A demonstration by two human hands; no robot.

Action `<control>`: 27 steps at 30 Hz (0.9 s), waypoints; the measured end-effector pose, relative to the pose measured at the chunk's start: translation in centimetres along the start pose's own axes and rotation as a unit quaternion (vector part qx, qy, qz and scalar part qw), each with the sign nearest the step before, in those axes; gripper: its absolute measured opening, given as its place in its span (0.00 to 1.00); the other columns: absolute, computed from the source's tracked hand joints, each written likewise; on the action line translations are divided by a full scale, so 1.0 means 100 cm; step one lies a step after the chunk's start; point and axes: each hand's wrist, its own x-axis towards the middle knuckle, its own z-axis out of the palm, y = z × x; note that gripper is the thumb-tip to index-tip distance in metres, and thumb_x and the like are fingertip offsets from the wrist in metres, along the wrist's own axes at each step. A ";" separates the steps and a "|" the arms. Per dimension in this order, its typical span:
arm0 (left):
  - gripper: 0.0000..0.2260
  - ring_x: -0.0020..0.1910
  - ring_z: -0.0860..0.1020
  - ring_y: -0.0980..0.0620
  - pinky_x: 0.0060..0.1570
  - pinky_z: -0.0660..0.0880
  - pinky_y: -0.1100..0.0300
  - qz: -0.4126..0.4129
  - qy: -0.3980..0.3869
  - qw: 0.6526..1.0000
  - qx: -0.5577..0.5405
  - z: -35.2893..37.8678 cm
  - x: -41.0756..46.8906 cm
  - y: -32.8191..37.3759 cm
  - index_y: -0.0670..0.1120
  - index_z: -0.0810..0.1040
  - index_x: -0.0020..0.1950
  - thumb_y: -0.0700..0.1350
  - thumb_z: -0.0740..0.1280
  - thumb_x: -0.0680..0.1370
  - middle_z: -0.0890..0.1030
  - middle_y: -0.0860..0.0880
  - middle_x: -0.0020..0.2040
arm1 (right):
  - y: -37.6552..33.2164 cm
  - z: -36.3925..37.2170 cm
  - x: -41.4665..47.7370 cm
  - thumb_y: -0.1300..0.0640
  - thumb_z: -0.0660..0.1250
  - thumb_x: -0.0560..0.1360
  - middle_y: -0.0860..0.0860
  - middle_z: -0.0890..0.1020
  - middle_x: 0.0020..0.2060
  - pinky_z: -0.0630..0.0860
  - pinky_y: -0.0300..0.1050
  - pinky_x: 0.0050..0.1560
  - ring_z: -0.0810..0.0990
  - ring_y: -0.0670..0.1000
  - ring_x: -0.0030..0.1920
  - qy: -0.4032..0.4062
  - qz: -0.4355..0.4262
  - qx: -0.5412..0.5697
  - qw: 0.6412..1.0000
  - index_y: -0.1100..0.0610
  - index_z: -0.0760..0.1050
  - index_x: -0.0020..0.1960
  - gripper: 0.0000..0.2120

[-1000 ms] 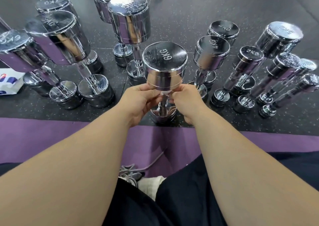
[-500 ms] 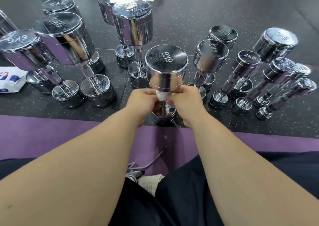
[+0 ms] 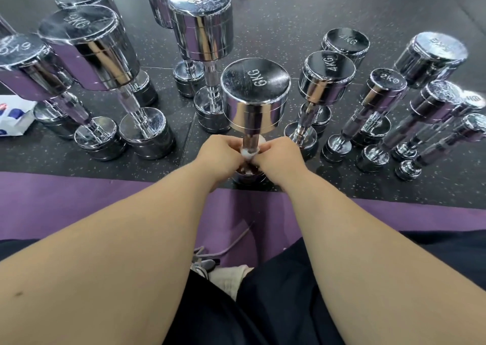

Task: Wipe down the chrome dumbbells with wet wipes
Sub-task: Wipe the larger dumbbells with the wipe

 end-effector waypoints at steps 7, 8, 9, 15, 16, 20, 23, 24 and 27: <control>0.04 0.27 0.68 0.62 0.28 0.67 0.69 0.087 0.102 0.991 -0.011 -0.016 -0.008 0.023 0.44 0.83 0.38 0.38 0.76 0.69 0.77 0.56 0.27 | -0.027 -0.026 -0.020 0.61 0.68 0.70 0.58 0.80 0.30 0.67 0.45 0.35 0.69 0.54 0.33 0.106 -0.051 0.090 0.989 0.63 0.80 0.34 0.07; 0.04 0.28 0.69 0.60 0.29 0.68 0.68 0.089 0.099 0.991 -0.010 -0.017 -0.006 0.022 0.43 0.83 0.38 0.37 0.75 0.70 0.78 0.53 0.29 | -0.029 -0.027 -0.023 0.58 0.67 0.72 0.59 0.81 0.31 0.69 0.47 0.35 0.71 0.56 0.34 0.099 -0.055 0.098 0.989 0.63 0.79 0.34 0.11; 0.03 0.31 0.70 0.59 0.33 0.72 0.65 0.086 0.091 0.992 -0.010 -0.017 -0.006 0.020 0.44 0.84 0.38 0.38 0.75 0.71 0.81 0.48 0.32 | -0.028 -0.026 -0.023 0.54 0.65 0.74 0.59 0.81 0.31 0.71 0.47 0.36 0.72 0.57 0.33 0.092 -0.053 0.104 0.989 0.63 0.77 0.33 0.16; 0.01 0.34 0.72 0.54 0.31 0.69 0.70 0.098 0.028 0.993 0.056 -0.014 0.005 0.006 0.40 0.85 0.42 0.37 0.74 0.74 0.77 0.45 0.38 | -0.015 -0.015 -0.002 0.57 0.66 0.75 0.49 0.68 0.23 0.62 0.44 0.33 0.63 0.51 0.30 0.054 -0.045 0.043 0.997 0.60 0.71 0.28 0.18; 0.02 0.31 0.72 0.57 0.33 0.70 0.68 0.101 0.019 0.993 0.066 -0.014 0.007 0.004 0.43 0.85 0.43 0.37 0.73 0.74 0.77 0.48 0.37 | -0.012 -0.014 0.000 0.57 0.66 0.75 0.48 0.68 0.22 0.61 0.44 0.33 0.62 0.50 0.29 0.046 -0.044 0.052 0.997 0.59 0.71 0.26 0.19; 0.04 0.34 0.74 0.59 0.41 0.73 0.61 0.076 0.011 0.983 0.169 -0.009 0.015 -0.008 0.50 0.86 0.43 0.41 0.74 0.74 0.79 0.52 0.34 | -0.003 -0.007 0.001 0.59 0.66 0.75 0.43 0.75 0.22 0.66 0.39 0.32 0.67 0.44 0.26 0.001 -0.035 0.049 0.998 0.49 0.82 0.30 0.16; 0.08 0.37 0.75 0.54 0.45 0.75 0.57 0.043 0.010 0.977 0.210 -0.004 0.021 -0.012 0.51 0.82 0.35 0.39 0.72 0.72 0.82 0.48 0.35 | -0.001 -0.001 0.004 0.62 0.64 0.75 0.56 0.85 0.40 0.75 0.47 0.44 0.77 0.52 0.37 -0.036 -0.032 -0.020 0.999 0.59 0.85 0.48 0.11; 0.07 0.36 0.74 0.54 0.42 0.75 0.59 0.036 -0.001 0.976 0.216 -0.004 0.020 -0.010 0.49 0.82 0.35 0.38 0.71 0.72 0.82 0.48 0.35 | -0.003 0.000 0.004 0.60 0.64 0.76 0.58 0.84 0.44 0.77 0.50 0.50 0.78 0.56 0.42 -0.047 -0.027 -0.036 0.998 0.60 0.84 0.49 0.10; 0.04 0.35 0.73 0.57 0.40 0.72 0.62 0.020 -0.045 0.985 0.163 -0.006 0.011 -0.004 0.43 0.84 0.40 0.35 0.72 0.69 0.79 0.49 0.34 | -0.009 0.000 0.001 0.56 0.67 0.77 0.54 0.81 0.40 0.76 0.52 0.53 0.77 0.54 0.43 -0.065 0.012 0.034 0.997 0.58 0.81 0.44 0.08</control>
